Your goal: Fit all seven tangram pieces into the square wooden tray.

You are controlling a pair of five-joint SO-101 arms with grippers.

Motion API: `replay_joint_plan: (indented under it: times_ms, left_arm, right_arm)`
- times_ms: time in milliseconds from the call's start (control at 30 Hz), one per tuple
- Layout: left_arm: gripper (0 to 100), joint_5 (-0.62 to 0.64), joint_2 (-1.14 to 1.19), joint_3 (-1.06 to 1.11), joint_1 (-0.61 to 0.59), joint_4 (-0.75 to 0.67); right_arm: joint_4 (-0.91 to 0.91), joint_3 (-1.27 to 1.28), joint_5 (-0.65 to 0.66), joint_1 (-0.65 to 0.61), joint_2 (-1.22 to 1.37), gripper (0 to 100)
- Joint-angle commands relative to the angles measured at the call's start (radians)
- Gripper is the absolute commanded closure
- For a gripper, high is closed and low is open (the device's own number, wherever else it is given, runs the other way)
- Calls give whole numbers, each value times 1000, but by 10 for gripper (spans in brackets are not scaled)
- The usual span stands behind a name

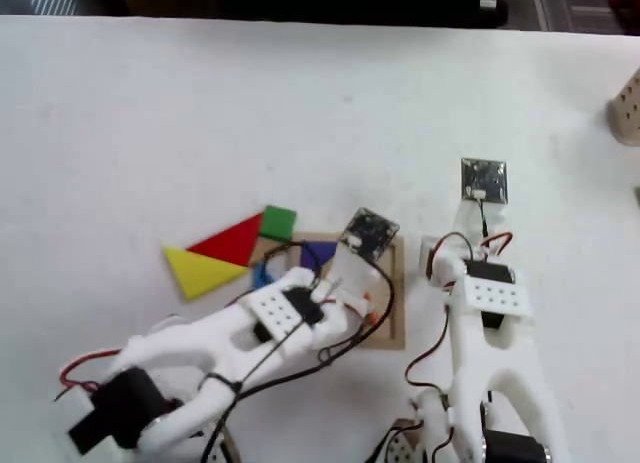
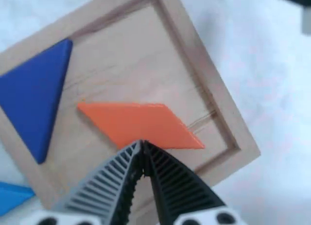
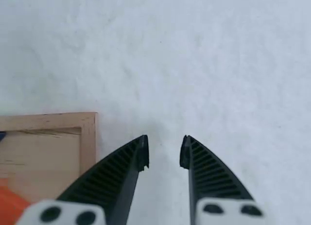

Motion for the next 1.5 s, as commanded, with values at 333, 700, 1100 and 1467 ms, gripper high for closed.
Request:
replay_joint_plan:
  times_ms: [333,700,1100,1467]
  left_arm:
    - [977,-6,71,-97,-143,-35]
    - [977,0,62,-104,-179,-83]
    - [977,124,71,-163,-114,-396]
    - [977,129,266,-250,-35,-333]
  right_arm:
    - [-27,-48,2,-8,-4,879]
    - [-27,-49,2,-8,-4,879]
    - [-27,-51,2,-8,-4,879]
    - [-27,-51,2,-8,-4,879]
